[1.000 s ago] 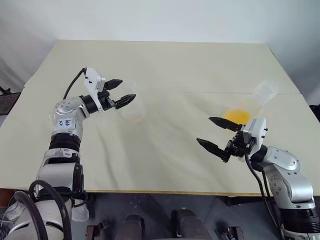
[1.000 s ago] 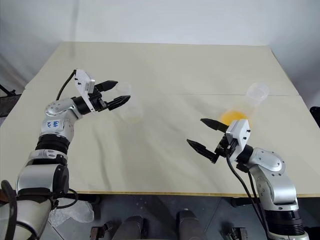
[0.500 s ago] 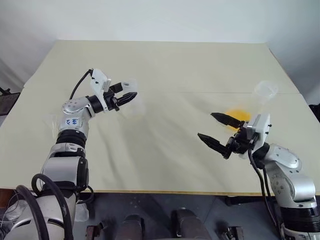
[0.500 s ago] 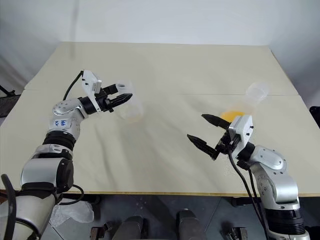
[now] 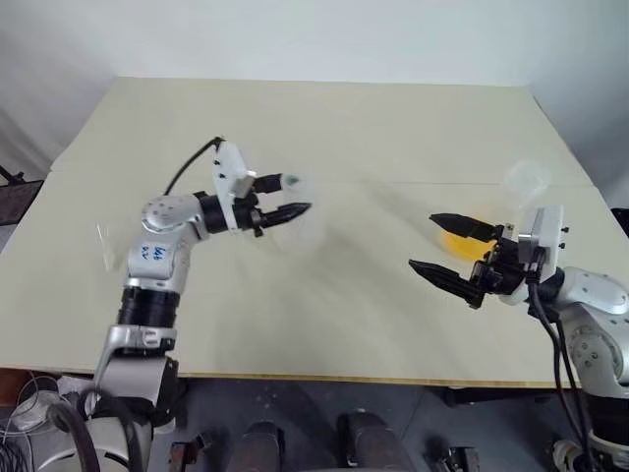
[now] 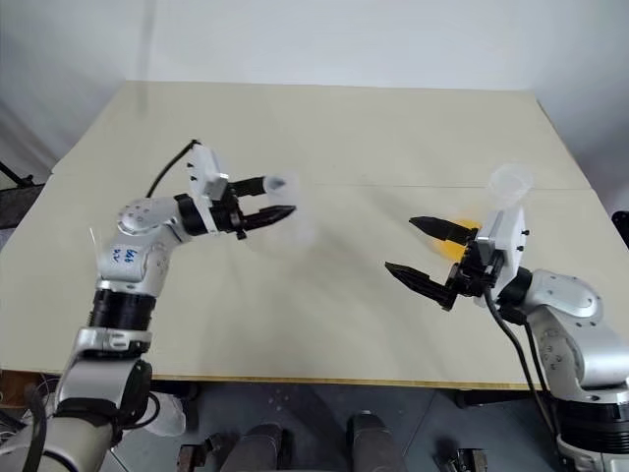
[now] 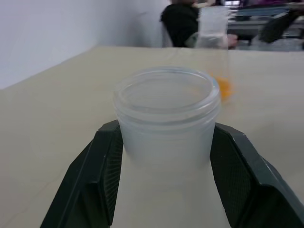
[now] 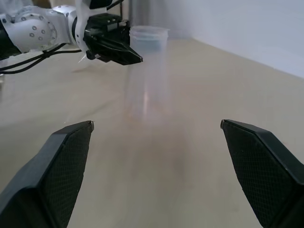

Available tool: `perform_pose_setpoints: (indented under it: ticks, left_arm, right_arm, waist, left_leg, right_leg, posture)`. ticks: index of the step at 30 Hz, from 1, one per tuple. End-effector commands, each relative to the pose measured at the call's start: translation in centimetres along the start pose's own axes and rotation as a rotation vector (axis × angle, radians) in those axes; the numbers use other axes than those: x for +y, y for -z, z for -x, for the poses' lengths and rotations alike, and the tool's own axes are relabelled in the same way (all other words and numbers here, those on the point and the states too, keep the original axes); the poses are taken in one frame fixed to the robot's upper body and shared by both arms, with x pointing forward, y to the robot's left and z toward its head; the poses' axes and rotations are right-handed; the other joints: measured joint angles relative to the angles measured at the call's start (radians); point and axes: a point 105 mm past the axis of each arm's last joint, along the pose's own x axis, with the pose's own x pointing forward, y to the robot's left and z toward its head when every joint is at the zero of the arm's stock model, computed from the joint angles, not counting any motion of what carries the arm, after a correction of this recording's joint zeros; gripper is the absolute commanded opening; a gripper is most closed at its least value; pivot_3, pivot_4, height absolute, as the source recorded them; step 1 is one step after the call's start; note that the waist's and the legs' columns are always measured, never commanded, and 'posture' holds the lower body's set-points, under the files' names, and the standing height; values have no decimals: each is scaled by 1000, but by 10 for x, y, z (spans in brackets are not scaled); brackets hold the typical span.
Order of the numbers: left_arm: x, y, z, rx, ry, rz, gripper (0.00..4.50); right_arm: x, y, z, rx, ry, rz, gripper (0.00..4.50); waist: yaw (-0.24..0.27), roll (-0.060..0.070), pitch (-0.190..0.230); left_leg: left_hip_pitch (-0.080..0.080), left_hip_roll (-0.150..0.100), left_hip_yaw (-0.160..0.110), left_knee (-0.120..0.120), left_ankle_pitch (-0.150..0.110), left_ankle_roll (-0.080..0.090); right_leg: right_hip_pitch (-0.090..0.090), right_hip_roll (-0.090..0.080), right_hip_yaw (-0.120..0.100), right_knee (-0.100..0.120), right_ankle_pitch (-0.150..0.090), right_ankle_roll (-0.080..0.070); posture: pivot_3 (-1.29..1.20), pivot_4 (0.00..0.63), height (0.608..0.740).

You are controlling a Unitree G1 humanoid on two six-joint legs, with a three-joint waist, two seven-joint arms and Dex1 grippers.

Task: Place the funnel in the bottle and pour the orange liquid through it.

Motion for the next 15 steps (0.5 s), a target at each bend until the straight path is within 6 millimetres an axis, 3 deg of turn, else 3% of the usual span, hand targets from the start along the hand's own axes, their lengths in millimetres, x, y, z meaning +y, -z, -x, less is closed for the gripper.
perform_pose_setpoints:
  ticks: [1,9,15]
  left_arm:
    - [-12,-13,-12,-22,12,-21,2348]
    - [-38,5,-25,19,88,7,2348]
    - [-42,10,-29,9,87,44,2348]
  right_arm:
    - [-1,-8,8,3,-38,2,4500]
    - [-7,-12,7,0,-20,27,4500]
    - [2,-11,7,-9,-5,8,4500]
  waist:
    - [0,0,0]
    - [-5,0,0]
    - [1,0,0]
  left_leg:
    - [0,0,0,0,0,0]
    - [1,0,1,0,0,0]
    - [1,0,0,0,0,0]
  right_leg:
    - [1,0,0,-1,0,0]
    - [1,1,0,0,0,0]
    - [1,1,0,-1,0,0]
  posture:
    - [0,150,740]
    - [0,150,740]
    - [0,150,740]
